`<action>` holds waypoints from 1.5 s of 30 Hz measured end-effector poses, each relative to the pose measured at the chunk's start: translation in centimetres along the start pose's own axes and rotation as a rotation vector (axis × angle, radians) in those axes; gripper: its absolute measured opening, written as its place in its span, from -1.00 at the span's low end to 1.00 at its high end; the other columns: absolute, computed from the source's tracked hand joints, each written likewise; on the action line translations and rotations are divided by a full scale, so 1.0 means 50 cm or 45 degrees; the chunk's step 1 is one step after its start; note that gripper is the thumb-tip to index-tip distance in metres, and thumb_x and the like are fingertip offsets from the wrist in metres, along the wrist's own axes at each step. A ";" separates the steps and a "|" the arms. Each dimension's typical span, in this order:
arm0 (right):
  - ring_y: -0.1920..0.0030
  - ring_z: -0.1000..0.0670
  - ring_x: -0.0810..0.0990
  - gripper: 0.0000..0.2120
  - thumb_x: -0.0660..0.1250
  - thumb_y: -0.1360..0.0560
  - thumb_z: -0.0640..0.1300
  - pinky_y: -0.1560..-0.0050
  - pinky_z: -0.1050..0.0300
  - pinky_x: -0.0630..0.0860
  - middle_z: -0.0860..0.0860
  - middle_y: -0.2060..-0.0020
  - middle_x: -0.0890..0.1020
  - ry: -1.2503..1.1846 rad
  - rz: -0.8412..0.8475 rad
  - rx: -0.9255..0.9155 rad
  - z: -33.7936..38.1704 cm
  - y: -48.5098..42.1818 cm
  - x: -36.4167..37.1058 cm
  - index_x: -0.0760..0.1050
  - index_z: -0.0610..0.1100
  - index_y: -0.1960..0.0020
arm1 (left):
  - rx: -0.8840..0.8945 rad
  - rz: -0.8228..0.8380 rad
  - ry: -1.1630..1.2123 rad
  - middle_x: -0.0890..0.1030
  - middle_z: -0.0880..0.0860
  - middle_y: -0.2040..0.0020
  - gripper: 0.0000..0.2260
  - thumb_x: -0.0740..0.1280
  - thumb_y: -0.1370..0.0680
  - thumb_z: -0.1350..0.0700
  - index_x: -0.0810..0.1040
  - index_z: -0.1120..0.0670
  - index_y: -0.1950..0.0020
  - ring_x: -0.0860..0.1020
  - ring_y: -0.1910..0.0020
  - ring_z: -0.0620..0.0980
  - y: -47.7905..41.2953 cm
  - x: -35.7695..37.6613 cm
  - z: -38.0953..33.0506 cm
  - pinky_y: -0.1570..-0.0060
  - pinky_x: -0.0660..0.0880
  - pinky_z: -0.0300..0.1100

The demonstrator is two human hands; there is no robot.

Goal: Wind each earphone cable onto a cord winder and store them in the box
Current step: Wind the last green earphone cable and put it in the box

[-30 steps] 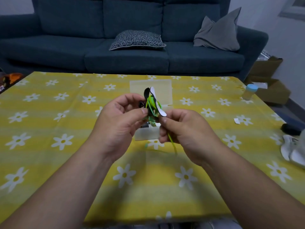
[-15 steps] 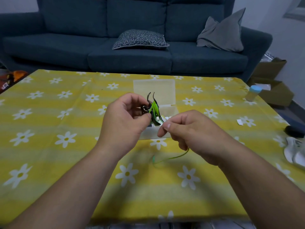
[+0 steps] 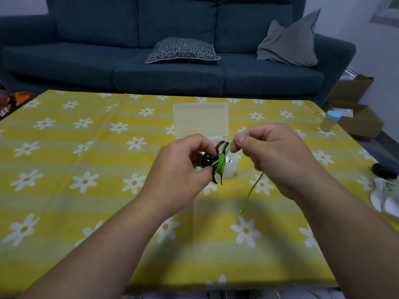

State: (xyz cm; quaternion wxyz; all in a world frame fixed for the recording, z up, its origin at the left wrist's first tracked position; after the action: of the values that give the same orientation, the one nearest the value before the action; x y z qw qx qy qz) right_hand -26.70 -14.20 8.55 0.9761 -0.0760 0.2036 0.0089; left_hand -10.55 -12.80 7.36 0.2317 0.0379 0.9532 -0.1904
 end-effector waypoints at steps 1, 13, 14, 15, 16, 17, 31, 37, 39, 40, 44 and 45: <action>0.47 0.07 0.23 -0.75 0.36 -0.55 -0.12 0.39 0.15 0.19 0.09 0.54 0.32 0.034 -0.046 -0.013 -0.002 -0.002 -0.009 0.64 -0.15 0.28 | -0.021 0.028 0.071 0.67 -0.06 0.18 -0.72 0.41 -0.37 0.39 0.60 0.01 0.13 0.64 0.17 -0.04 -0.001 0.004 0.002 0.08 0.59 0.01; 0.52 0.13 0.29 -0.78 0.38 -0.55 -0.11 0.33 0.15 0.23 0.18 0.60 0.37 -0.089 -0.053 0.242 -0.082 -0.009 0.004 0.61 -0.15 0.25 | -0.179 0.136 0.582 0.69 0.07 0.14 -0.77 0.42 -0.37 0.43 0.62 0.15 0.09 0.62 0.18 -0.01 0.005 0.024 0.017 0.10 0.60 -0.15; 0.49 0.07 0.25 -0.76 0.37 -0.57 -0.09 0.35 0.14 0.19 0.17 0.58 0.34 -0.091 0.000 0.286 -0.094 -0.007 0.019 0.62 -0.16 0.24 | -0.185 0.092 0.611 0.69 0.06 0.16 -0.77 0.42 -0.37 0.44 0.61 0.15 0.10 0.61 0.19 -0.01 0.005 0.019 0.020 0.10 0.61 -0.13; 0.45 0.02 0.21 -0.74 0.34 -0.58 -0.08 0.37 0.13 0.15 0.13 0.55 0.33 -0.081 0.062 0.320 -0.104 -0.004 0.034 0.62 -0.18 0.23 | -0.188 0.043 0.625 0.69 0.04 0.17 -0.75 0.41 -0.39 0.47 0.61 0.15 0.10 0.60 0.20 -0.02 0.005 0.012 0.023 0.10 0.59 -0.13; 0.44 0.00 0.19 -0.72 0.32 -0.60 -0.08 0.38 0.10 0.12 0.09 0.52 0.33 -0.069 0.134 0.339 -0.109 0.000 0.052 0.61 -0.18 0.22 | -0.188 -0.004 0.626 0.69 0.02 0.18 -0.74 0.40 -0.40 0.50 0.61 0.15 0.10 0.59 0.21 -0.04 0.004 0.005 0.026 0.11 0.58 -0.15; 0.43 0.00 0.18 -0.71 0.29 -0.61 -0.08 0.39 0.10 0.09 0.06 0.49 0.32 -0.060 0.214 0.344 -0.110 0.006 0.070 0.60 -0.18 0.22 | -0.189 -0.046 0.619 0.69 0.01 0.18 -0.73 0.39 -0.41 0.51 0.61 0.15 0.09 0.59 0.23 -0.07 0.004 -0.002 0.030 0.12 0.57 -0.19; 0.44 0.05 0.21 -0.73 0.26 -0.62 -0.14 0.42 0.19 0.17 0.03 0.49 0.32 -0.023 0.549 0.162 -0.042 0.044 0.119 0.66 -0.18 0.15 | -0.140 -0.220 0.215 0.68 -0.01 0.15 -0.75 0.41 -0.41 0.42 0.59 0.07 0.10 0.63 0.20 -0.07 0.000 -0.044 0.041 0.15 0.58 -0.20; 0.45 0.06 0.24 -0.77 0.30 -0.58 -0.17 0.39 0.16 0.20 0.08 0.53 0.33 0.138 0.508 -0.009 -0.002 0.045 0.104 0.67 -0.14 0.18 | -0.012 -0.058 -0.204 0.64 -0.14 0.25 -0.75 0.46 -0.37 0.28 0.61 -0.08 0.14 0.60 0.22 -0.13 0.007 -0.010 0.008 0.18 0.54 -0.14; 0.53 0.15 0.28 -0.77 0.29 -0.58 -0.20 0.45 0.32 0.18 0.17 0.61 0.34 0.164 0.425 -0.013 -0.001 0.035 0.085 0.66 -0.20 0.18 | -0.016 0.019 -0.215 0.64 -0.13 0.26 -0.75 0.45 -0.37 0.28 0.62 -0.07 0.14 0.59 0.23 -0.12 0.008 0.007 0.012 0.19 0.54 -0.10; 0.54 0.17 0.30 -0.77 0.30 -0.58 -0.19 0.46 0.35 0.18 0.19 0.62 0.36 0.173 0.372 -0.011 -0.003 0.029 0.075 0.66 -0.21 0.18 | -0.020 0.039 -0.199 0.64 -0.12 0.26 -0.75 0.43 -0.36 0.29 0.63 -0.07 0.13 0.60 0.23 -0.12 0.008 0.011 0.013 0.18 0.55 -0.09; 0.48 0.17 0.29 -0.80 0.43 -0.50 -0.12 0.41 0.27 0.25 0.14 0.54 0.38 0.179 0.049 -0.050 -0.009 0.004 0.015 0.65 -0.18 0.26 | -0.057 0.115 0.013 0.67 -0.08 0.23 -0.73 0.42 -0.37 0.35 0.64 -0.02 0.13 0.63 0.20 -0.08 0.010 0.025 0.011 0.11 0.59 -0.04; 0.49 0.16 0.29 -0.80 0.45 -0.49 -0.10 0.43 0.30 0.25 0.14 0.54 0.36 0.186 -0.004 -0.062 -0.009 0.001 0.004 0.64 -0.17 0.27 | -0.084 0.132 0.093 0.68 -0.06 0.22 -0.74 0.43 -0.37 0.38 0.64 0.02 0.13 0.64 0.20 -0.04 0.010 0.028 0.012 0.10 0.59 -0.03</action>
State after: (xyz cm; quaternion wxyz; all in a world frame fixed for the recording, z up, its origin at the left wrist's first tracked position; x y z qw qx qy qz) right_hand -26.69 -14.22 8.05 0.9564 -0.1006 0.2740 0.0067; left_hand -11.48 -12.57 6.06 0.2075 0.0865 0.9636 -0.1450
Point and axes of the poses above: each hand's wrist, its own y-axis away from the middle knuckle, its own x-axis out of the palm, z = x × y, the point moved 10 cm from there along -y, towards the middle knuckle
